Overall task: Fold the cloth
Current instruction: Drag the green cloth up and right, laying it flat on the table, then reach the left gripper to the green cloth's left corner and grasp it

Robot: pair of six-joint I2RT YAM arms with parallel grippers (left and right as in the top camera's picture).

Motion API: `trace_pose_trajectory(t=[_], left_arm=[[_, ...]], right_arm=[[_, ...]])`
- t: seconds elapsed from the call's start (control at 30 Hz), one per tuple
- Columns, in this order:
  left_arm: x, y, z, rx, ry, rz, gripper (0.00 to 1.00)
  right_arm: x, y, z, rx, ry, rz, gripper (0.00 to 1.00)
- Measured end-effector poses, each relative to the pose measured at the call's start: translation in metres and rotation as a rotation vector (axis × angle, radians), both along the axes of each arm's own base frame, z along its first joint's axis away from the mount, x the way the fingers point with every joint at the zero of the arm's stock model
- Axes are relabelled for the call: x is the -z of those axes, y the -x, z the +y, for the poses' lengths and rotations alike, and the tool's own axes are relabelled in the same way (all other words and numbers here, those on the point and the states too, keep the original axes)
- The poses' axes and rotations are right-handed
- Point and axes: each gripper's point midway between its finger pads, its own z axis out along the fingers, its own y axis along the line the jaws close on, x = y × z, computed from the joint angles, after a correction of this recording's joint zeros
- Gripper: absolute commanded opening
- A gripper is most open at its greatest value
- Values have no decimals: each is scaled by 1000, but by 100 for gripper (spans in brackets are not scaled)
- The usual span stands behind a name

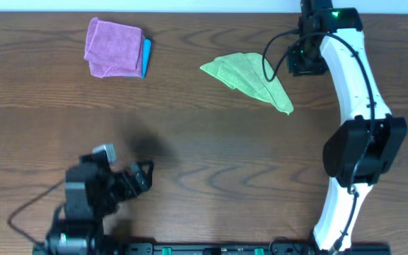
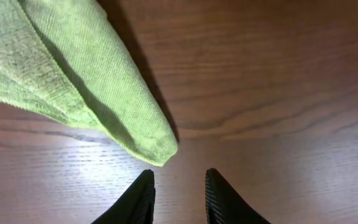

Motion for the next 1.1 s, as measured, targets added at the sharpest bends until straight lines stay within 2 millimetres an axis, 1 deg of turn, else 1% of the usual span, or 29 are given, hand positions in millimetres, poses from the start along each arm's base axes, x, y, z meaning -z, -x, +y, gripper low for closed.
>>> trace_pose_trajectory(t=[0.07, 0.13, 0.17, 0.27, 0.4, 0.47, 0.57, 0.67, 0.8, 0.87, 1.0, 1.1], left_arm=[[-8, -11, -3, 17, -7, 64, 96], [-13, -22, -12, 65, -24, 127, 96], [-16, -30, -19, 102, -37, 161, 95], [-24, -54, -42, 212, -70, 189, 95], [-29, -94, -76, 322, -86, 143, 95], [-25, -109, -89, 340, -71, 125, 95], [-12, -131, -104, 330, -22, 118, 95], [-9, -158, -117, 301, 48, 70, 95], [-13, -185, -129, 263, 131, 1, 95], [-10, -198, -133, 235, 172, -14, 95], [4, -221, -141, 184, 250, -28, 96], [17, -234, -145, 147, 302, -21, 97]], right_arm=[[1, 1, -3, 14, -7, 5, 27], [1, 3, -6, 27, -19, 14, 27], [2, 4, -6, 32, -32, 19, 27], [3, 7, -3, 40, -75, 32, 25], [3, 9, 5, 37, -145, 41, 24], [3, 9, 11, 32, -181, 44, 23], [2, 12, 20, 24, -231, 56, 22], [2, 15, 23, 23, -252, 72, 21], [2, 18, 26, 23, -274, 84, 21], [2, 19, 28, 22, -286, 87, 20], [1, 19, 33, 18, -315, 89, 20], [0, 19, 36, 14, -334, 89, 18]])
